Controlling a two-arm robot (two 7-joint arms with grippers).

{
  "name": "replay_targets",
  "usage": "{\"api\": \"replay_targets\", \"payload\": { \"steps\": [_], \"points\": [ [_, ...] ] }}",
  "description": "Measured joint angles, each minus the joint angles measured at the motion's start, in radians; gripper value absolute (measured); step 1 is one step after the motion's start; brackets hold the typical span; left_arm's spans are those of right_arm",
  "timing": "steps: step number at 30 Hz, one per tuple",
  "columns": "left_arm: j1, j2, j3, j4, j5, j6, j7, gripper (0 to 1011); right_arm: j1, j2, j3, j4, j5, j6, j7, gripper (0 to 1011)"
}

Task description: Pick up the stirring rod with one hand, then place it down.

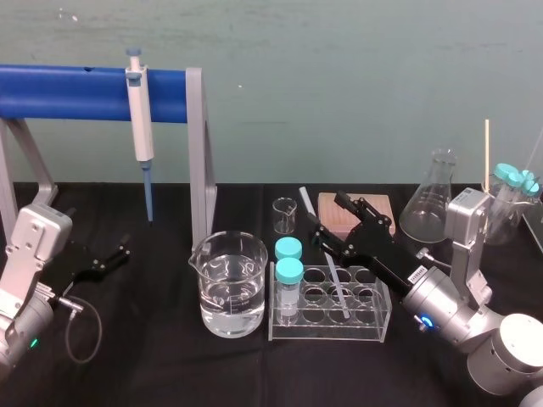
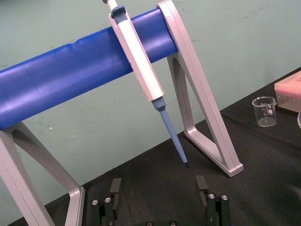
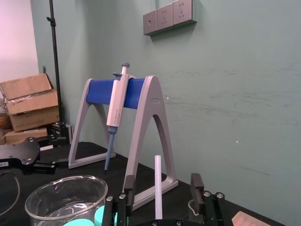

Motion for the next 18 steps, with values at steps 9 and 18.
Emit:
{"api": "replay_targets", "payload": {
  "steps": [9, 18],
  "points": [
    [0.000, 0.000, 0.000, 0.000, 0.000, 0.000, 0.000, 1000, 0.000, 0.000, 0.000, 0.000, 0.000, 0.000, 0.001, 977],
    [0.000, 0.000, 0.000, 0.000, 0.000, 0.000, 0.000, 1000, -0.032, 0.012, 0.033, -0.068, -0.009, 0.037, -0.068, 1003]
  ]
}}
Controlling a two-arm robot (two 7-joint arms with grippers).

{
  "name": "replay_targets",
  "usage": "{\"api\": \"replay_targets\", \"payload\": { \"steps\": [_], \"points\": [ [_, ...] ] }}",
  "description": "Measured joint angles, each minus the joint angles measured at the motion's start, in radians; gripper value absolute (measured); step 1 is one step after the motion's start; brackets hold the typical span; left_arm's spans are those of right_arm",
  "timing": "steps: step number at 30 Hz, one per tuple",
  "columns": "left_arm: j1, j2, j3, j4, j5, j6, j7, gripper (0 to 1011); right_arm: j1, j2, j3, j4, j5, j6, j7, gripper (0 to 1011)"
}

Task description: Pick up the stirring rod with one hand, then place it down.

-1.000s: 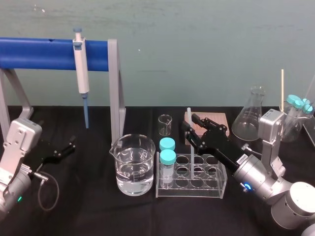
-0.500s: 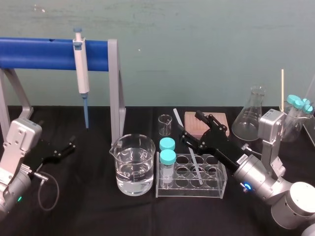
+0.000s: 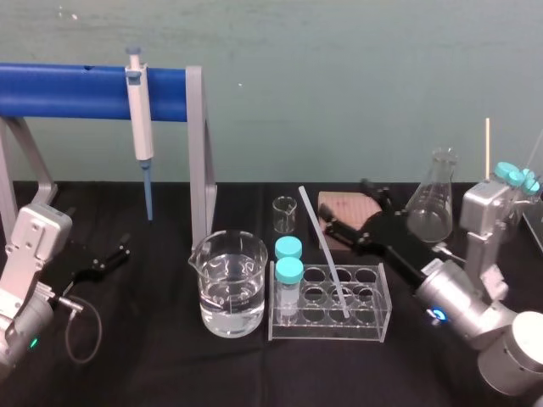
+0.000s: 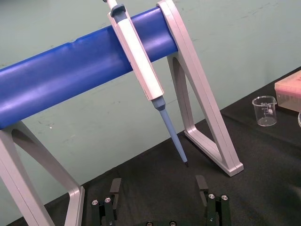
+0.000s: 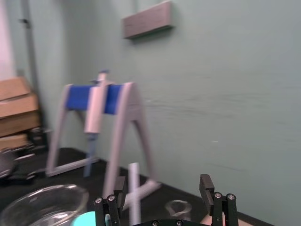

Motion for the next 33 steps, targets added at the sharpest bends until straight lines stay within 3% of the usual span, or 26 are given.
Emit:
{"api": "replay_targets", "payload": {
  "steps": [7, 12, 21, 33],
  "points": [
    [0.000, 0.000, 0.000, 0.000, 0.000, 0.000, 0.000, 1000, -0.095, 0.018, 0.089, -0.137, -0.039, 0.109, -0.194, 1003],
    [0.000, 0.000, 0.000, 0.000, 0.000, 0.000, 0.000, 1000, -0.126, 0.016, 0.121, -0.151, -0.069, 0.153, -0.269, 1003],
    [0.000, 0.000, 0.000, 0.000, 0.000, 0.000, 0.000, 1000, -0.130, -0.004, 0.142, -0.100, -0.103, 0.224, -0.313, 1003],
    [0.000, 0.000, 0.000, 0.000, 0.000, 0.000, 0.000, 1000, -0.126, -0.009, 0.144, -0.091, -0.112, 0.232, -0.313, 1003]
  ]
}}
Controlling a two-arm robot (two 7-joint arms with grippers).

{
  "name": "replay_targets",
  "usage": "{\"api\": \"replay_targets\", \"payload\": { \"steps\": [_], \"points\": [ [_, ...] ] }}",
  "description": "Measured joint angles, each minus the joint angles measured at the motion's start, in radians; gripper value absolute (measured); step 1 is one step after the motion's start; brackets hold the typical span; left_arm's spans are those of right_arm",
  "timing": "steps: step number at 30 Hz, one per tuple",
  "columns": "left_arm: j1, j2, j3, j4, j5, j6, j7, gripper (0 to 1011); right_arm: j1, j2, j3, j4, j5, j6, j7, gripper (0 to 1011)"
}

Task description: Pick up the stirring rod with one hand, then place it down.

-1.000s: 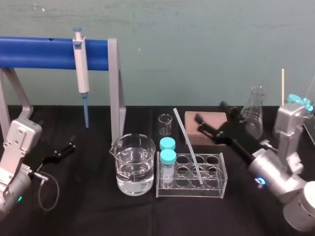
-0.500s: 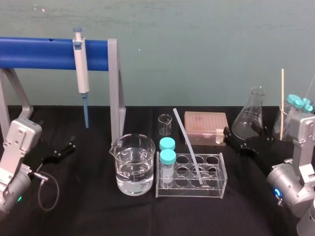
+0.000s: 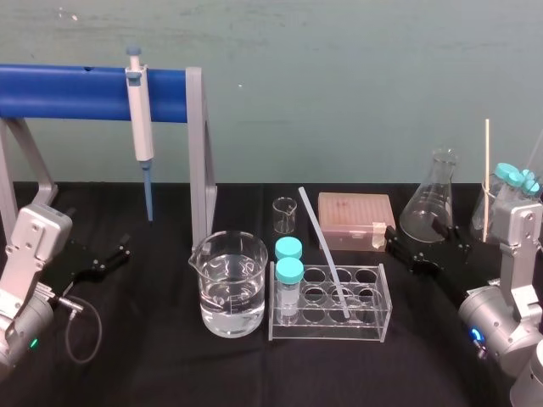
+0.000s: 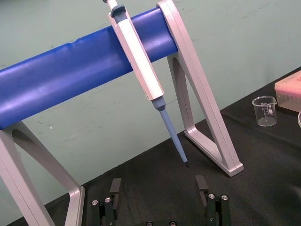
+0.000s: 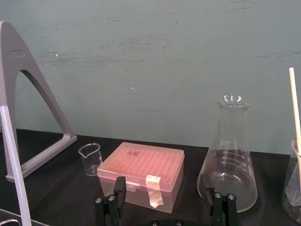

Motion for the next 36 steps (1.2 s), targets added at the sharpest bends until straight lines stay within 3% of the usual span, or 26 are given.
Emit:
{"api": "replay_targets", "payload": {
  "steps": [36],
  "points": [
    [0.000, 0.000, 0.000, 0.000, 0.000, 0.000, 0.000, 1000, -0.001, 0.002, -0.002, -0.005, 0.005, -0.006, 0.001, 1003]
  ]
}}
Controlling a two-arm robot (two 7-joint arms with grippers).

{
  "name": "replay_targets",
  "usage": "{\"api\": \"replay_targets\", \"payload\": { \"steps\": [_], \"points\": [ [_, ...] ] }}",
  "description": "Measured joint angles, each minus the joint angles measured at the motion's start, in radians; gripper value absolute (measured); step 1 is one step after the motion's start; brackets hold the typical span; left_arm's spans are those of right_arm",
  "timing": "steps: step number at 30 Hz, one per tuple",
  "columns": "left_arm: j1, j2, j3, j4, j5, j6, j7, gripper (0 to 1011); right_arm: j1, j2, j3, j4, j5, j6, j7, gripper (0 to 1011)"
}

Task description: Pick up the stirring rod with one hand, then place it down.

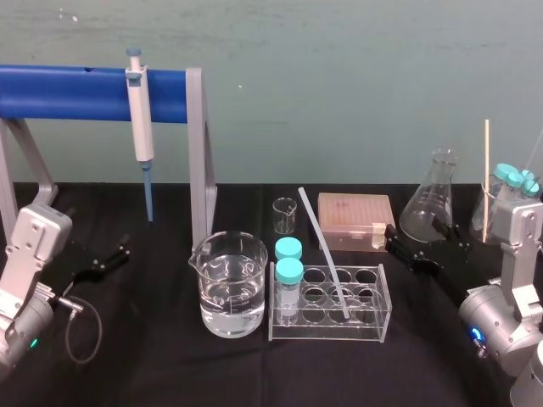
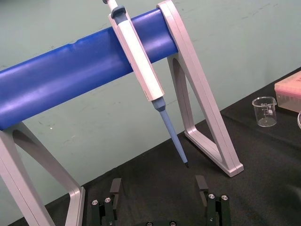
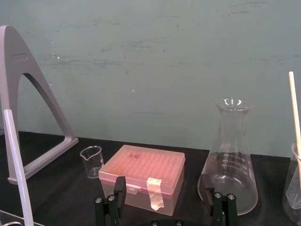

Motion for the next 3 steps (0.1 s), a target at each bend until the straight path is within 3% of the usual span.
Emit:
{"api": "replay_targets", "payload": {
  "steps": [3],
  "points": [
    [0.000, 0.000, 0.000, 0.000, 0.000, 0.000, 0.000, 1000, 0.000, 0.000, 0.000, 0.000, 0.000, 0.000, 0.000, 1003]
  ]
}}
